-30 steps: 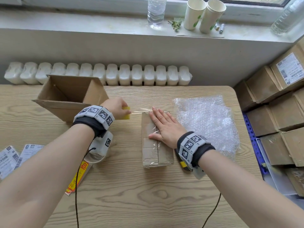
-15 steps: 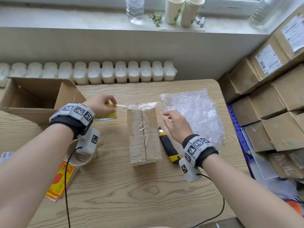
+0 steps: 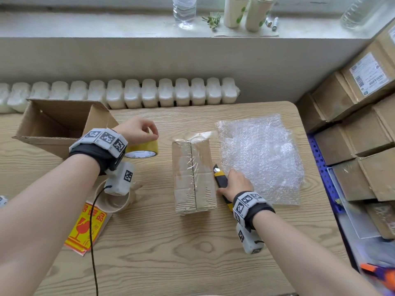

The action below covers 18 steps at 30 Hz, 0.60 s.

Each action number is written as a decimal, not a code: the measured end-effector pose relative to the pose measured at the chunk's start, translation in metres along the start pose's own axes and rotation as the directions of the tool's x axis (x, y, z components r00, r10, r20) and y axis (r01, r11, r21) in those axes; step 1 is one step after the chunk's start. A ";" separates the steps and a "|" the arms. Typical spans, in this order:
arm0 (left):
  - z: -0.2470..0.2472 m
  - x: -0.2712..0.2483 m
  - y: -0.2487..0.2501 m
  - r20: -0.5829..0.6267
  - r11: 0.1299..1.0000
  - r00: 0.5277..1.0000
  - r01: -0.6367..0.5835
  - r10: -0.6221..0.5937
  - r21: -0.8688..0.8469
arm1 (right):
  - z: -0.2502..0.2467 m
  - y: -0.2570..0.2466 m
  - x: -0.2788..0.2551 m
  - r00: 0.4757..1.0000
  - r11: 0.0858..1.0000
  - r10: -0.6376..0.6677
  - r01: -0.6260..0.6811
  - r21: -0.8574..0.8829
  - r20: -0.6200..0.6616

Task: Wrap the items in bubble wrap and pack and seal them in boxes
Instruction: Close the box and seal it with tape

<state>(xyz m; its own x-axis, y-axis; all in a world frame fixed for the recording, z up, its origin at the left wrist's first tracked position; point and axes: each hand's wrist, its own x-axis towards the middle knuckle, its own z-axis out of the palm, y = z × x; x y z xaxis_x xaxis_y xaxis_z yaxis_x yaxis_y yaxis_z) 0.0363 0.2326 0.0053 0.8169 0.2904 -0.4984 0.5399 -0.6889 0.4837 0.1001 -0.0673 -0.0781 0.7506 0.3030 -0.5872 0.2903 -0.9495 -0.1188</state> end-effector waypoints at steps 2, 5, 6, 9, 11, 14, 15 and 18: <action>0.001 -0.001 -0.001 -0.022 1.000 1.000 -0.012 0.012 0.001 | 0.002 -0.003 0.000 1.000 1.000 0.005 -0.006 -0.012 -0.018; 0.001 -0.001 -0.005 -0.028 1.000 1.000 -0.012 0.012 0.008 | 0.003 -0.007 -0.001 0.999 1.000 0.015 -0.015 0.023 -0.040; 0.001 -0.001 -0.005 -0.029 1.000 1.000 -0.011 0.012 0.013 | 0.001 -0.008 -0.001 0.999 0.999 0.016 -0.015 0.043 -0.036; 0.001 -0.001 -0.005 -0.036 0.999 0.999 -0.010 0.012 0.044 | -0.008 -0.006 -0.001 1.000 0.990 0.029 -0.028 0.138 -0.007; 0.001 -0.001 -0.004 -0.041 0.998 0.999 -0.008 0.011 0.068 | -0.020 -0.005 -0.001 0.999 0.979 0.039 -0.032 0.201 -0.028; 0.001 -0.001 -0.004 -0.068 0.997 0.998 -0.013 0.018 0.080 | -0.050 -0.004 -0.004 0.994 0.940 0.034 0.004 0.341 -0.104; 0.002 -0.001 -0.004 -0.080 0.997 0.997 -0.015 0.021 0.082 | -0.061 -0.006 -0.005 0.993 0.912 0.026 0.025 0.408 -0.118; 0.005 -0.003 -0.005 -0.105 0.996 0.994 -0.015 0.025 0.093 | -0.086 -0.016 -0.009 0.987 0.747 -0.043 0.134 0.651 -0.155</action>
<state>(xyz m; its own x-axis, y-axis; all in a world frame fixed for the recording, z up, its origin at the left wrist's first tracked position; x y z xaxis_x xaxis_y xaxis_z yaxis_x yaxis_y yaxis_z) 0.0301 0.2316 0.0005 0.8467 0.3411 -0.4083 0.5065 -0.7518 0.4222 0.1398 -0.0474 -0.0020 0.8204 0.3520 -0.4506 -0.0688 -0.7215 -0.6890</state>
